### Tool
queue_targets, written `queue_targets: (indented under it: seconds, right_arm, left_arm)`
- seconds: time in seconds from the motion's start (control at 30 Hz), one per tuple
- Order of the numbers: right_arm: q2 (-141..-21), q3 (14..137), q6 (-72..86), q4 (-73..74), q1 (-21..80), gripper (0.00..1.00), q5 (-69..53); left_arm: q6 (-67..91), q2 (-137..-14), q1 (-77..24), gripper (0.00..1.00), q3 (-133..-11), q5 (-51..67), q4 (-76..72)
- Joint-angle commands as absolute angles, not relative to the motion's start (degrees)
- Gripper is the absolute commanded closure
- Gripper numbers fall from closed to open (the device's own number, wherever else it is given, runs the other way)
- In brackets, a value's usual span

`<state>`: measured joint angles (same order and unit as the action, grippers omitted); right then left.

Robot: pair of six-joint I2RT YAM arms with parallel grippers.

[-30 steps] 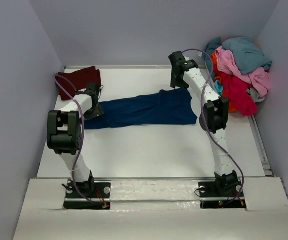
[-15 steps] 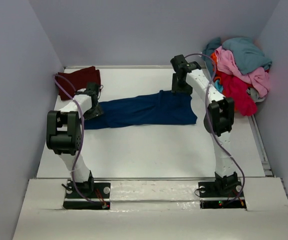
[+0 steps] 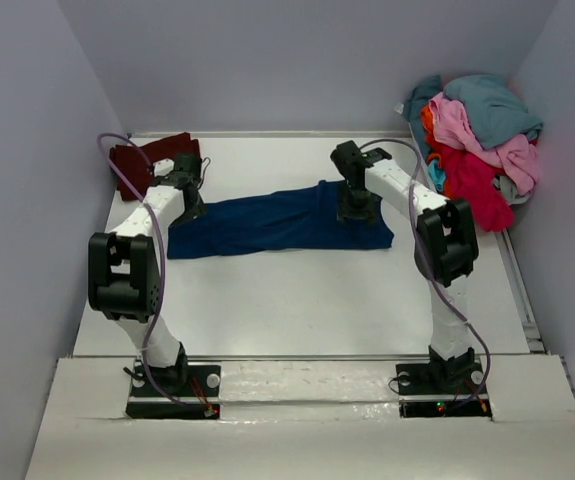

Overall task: Fold and stack the t-shirts
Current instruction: Rotate the tshirt 90 degrees

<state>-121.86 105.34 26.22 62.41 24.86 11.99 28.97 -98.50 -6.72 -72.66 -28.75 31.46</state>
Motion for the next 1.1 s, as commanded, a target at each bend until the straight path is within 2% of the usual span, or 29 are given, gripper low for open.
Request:
queue_targets:
  seconds: [0.0, 0.57, 0.87, 1.07]
  right_arm:
    - [-119.7, 103.7, 27.1, 59.9, 25.6, 0.41, 11.0]
    - [-118.0, 93.0, 30.5, 56.5, 25.6, 0.4, 9.8]
    - [-118.0, 90.8, 32.8, 55.1, 25.6, 0.37, 9.6]
    - [-118.4, 92.2, 33.1, 54.4, 22.0, 0.37, 9.0]
  left_arm:
    - [29.3, -99.4, -7.8, 0.01, -74.4, -30.6, 31.6]
    - [27.9, -113.4, -10.0, 0.01, -77.5, -25.6, 35.2]
    - [30.7, -109.6, -10.0, 0.01, -67.5, -21.5, 32.3]
    - [31.1, -105.4, -10.0, 0.01, -62.6, -19.6, 31.5]
